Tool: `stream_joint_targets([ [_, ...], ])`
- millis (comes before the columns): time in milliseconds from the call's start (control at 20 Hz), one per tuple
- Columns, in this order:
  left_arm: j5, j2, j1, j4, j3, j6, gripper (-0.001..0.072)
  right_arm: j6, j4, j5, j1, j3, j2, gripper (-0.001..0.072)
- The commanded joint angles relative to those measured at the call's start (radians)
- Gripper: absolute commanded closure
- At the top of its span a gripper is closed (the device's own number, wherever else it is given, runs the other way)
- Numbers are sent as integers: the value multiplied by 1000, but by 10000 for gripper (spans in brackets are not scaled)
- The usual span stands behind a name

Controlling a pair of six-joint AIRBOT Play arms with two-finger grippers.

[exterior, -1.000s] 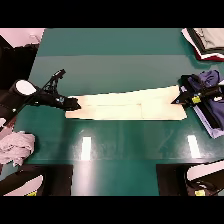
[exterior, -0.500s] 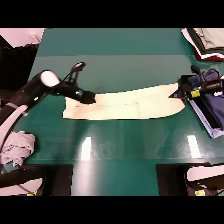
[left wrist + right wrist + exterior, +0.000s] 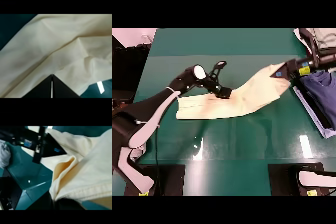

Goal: Fold the shirts.

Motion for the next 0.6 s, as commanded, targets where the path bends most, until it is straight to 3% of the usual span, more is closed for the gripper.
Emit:
stream_joint_targets([
  [0,13,-64,-18,-10,44,-2,686,73,-2,-1,146,151,-19,699],
  [400,-49,-41,26,-7,47,-1,687,109,-2,14,363,408,-193,698],
  [550,-92,45,100,89,47,-2,687,111,-2,20,416,457,-241,698],
])
